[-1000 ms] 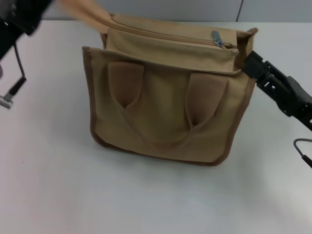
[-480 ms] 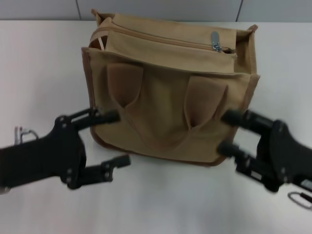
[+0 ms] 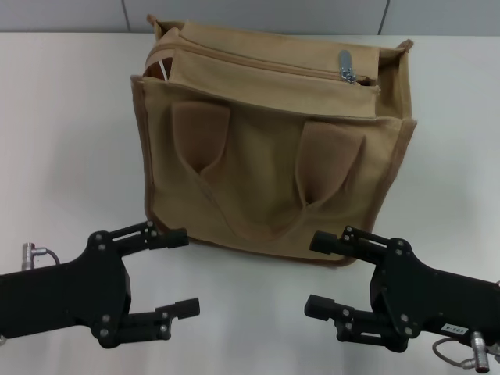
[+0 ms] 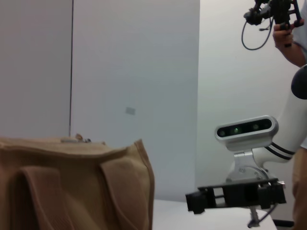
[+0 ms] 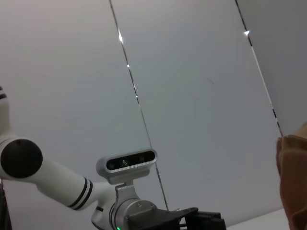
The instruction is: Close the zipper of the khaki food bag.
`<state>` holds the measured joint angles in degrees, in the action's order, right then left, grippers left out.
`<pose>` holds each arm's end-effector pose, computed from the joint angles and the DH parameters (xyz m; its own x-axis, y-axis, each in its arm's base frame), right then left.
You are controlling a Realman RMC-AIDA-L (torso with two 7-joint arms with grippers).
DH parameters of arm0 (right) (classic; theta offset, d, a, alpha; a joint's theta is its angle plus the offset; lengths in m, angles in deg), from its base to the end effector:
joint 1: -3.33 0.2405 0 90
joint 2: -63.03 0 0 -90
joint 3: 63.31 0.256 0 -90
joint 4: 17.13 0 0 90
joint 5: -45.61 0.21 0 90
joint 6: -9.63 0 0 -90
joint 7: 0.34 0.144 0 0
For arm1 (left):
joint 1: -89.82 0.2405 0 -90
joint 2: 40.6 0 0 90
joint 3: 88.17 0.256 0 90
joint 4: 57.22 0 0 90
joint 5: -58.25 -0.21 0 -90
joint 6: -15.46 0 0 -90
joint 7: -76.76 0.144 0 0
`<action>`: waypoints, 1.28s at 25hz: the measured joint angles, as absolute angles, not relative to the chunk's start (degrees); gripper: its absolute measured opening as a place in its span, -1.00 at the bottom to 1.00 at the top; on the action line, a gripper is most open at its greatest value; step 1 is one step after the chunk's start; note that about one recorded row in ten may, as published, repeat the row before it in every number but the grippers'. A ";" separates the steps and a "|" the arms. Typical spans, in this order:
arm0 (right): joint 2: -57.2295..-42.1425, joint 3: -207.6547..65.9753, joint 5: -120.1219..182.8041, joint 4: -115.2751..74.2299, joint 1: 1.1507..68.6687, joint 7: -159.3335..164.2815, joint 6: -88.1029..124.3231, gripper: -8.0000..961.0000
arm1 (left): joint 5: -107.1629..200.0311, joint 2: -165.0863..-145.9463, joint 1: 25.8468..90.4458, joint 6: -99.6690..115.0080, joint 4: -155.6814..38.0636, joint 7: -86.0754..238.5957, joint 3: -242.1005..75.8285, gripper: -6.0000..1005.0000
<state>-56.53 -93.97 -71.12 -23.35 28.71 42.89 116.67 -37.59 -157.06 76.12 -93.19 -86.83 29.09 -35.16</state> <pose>0.2571 0.2146 -0.0584 0.5709 -0.1954 -0.7974 -0.2653 -0.9631 0.0461 -0.2912 0.2117 -0.0001 0.7156 0.0216 0.6982 0.1685 -0.9753 -0.1425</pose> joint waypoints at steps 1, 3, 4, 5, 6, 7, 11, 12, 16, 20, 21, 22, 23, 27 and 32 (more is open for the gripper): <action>-56.54 -93.98 -71.12 -23.34 28.61 42.03 116.64 0.59 | -38.49 -156.86 75.76 -93.18 -86.79 27.87 -35.01 0.56; -56.55 -94.00 -71.12 -23.36 28.35 40.06 116.60 0.59 | -38.55 -156.71 75.61 -93.12 -86.80 26.91 -34.87 0.56; -56.56 -94.01 -71.31 -23.28 28.01 37.45 116.33 0.59 | -38.55 -156.70 75.60 -93.10 -86.80 26.91 -34.89 0.56; -56.56 -94.01 -71.31 -23.28 28.01 37.45 116.33 0.59 | -38.55 -156.70 75.60 -93.10 -86.80 26.91 -34.89 0.56; -56.57 -94.02 -71.49 -23.26 27.91 36.23 115.94 0.59 | -38.55 -156.67 75.50 -92.86 -86.68 26.96 -35.03 0.56; -56.57 -94.02 -71.75 -23.24 27.83 35.11 115.47 0.59 | -38.55 -156.67 75.41 -92.72 -86.65 27.04 -35.01 0.56; -56.59 -94.11 -73.40 -23.11 28.50 34.04 113.93 0.59 | -39.21 -156.94 75.08 -92.60 -87.06 27.02 -34.74 0.56; -56.59 -94.13 -73.71 -23.08 28.70 34.26 113.52 0.59 | -39.69 -156.95 75.00 -92.61 -87.10 26.93 -34.77 0.56; -56.53 -94.15 -74.05 -23.38 28.93 35.26 111.74 0.59 | -42.18 -156.85 74.47 -93.19 -87.83 25.25 -34.89 0.56; -56.30 -94.29 -74.31 -24.44 29.70 36.67 111.53 0.59 | -43.10 -156.68 74.09 -93.33 -90.86 21.27 -34.75 0.56; -56.28 -94.44 -74.49 -25.24 30.01 37.58 111.54 0.59 | -43.66 -156.73 73.97 -93.34 -91.78 20.38 -34.67 0.56; -56.29 -94.59 -74.74 -26.05 30.21 38.50 111.54 0.59 | -43.66 -156.73 73.97 -93.34 -91.78 20.38 -34.67 0.56; -56.31 -94.70 -75.01 -26.81 30.48 39.51 111.54 0.59 | -44.76 -156.88 73.74 -93.34 -92.39 19.85 -34.66 0.56; -56.32 -95.19 -75.71 -27.37 31.66 40.76 111.54 0.59 | -44.76 -156.88 73.74 -93.34 -92.39 19.85 -34.66 0.56; -56.32 -95.39 -75.77 -28.01 31.94 40.82 111.44 0.59 | -47.48 -157.49 72.76 -93.34 -92.96 19.44 -34.83 0.56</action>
